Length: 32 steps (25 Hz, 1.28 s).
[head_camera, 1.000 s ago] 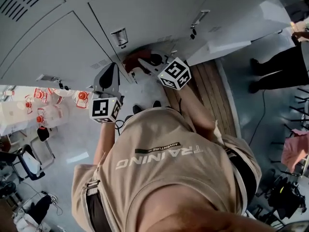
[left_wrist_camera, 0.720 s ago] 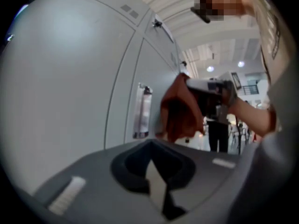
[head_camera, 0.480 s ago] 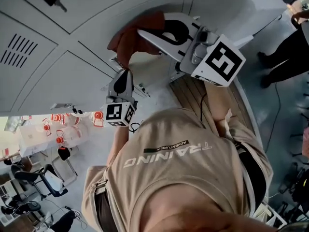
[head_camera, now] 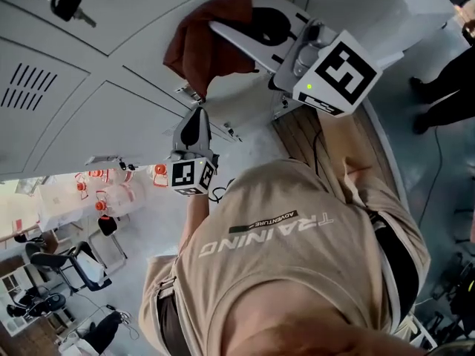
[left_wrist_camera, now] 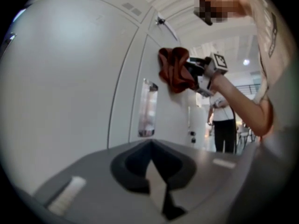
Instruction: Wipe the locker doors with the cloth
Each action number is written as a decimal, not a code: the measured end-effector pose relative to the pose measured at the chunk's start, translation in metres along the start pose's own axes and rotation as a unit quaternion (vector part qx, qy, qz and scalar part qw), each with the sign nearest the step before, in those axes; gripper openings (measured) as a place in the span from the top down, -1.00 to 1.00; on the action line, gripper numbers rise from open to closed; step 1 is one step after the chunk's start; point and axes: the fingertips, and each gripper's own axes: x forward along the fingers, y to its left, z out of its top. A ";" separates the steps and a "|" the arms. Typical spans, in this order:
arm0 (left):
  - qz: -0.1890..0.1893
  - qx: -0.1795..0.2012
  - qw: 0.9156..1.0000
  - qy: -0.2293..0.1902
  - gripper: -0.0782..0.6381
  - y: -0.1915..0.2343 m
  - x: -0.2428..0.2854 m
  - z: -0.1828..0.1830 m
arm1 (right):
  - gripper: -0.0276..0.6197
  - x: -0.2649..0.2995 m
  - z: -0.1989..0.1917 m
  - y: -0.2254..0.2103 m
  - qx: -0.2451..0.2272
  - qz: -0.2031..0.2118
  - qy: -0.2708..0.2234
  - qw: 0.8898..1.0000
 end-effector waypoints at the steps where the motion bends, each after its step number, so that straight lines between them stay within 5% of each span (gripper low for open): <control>1: 0.004 -0.001 1.000 0.001 0.77 0.000 -0.001 -0.002 | 0.83 -0.002 -0.010 0.003 0.007 0.005 0.006 1.000; 8: 0.016 0.005 1.000 0.002 0.77 -0.004 -0.002 -0.006 | 0.83 -0.033 -0.125 0.027 0.058 0.002 0.099 0.993; 13: 0.023 0.011 1.000 -0.001 0.77 -0.015 -0.001 -0.011 | 0.83 -0.051 -0.191 0.043 0.118 0.014 0.121 0.986; 22: 0.038 0.013 0.999 0.011 0.77 -0.038 -0.013 -0.029 | 0.83 -0.068 -0.293 0.079 0.137 0.042 0.180 0.973; 32: 0.047 0.022 0.998 0.044 0.77 -0.046 -0.021 -0.039 | 0.83 -0.096 -0.415 0.120 0.200 0.047 0.294 0.933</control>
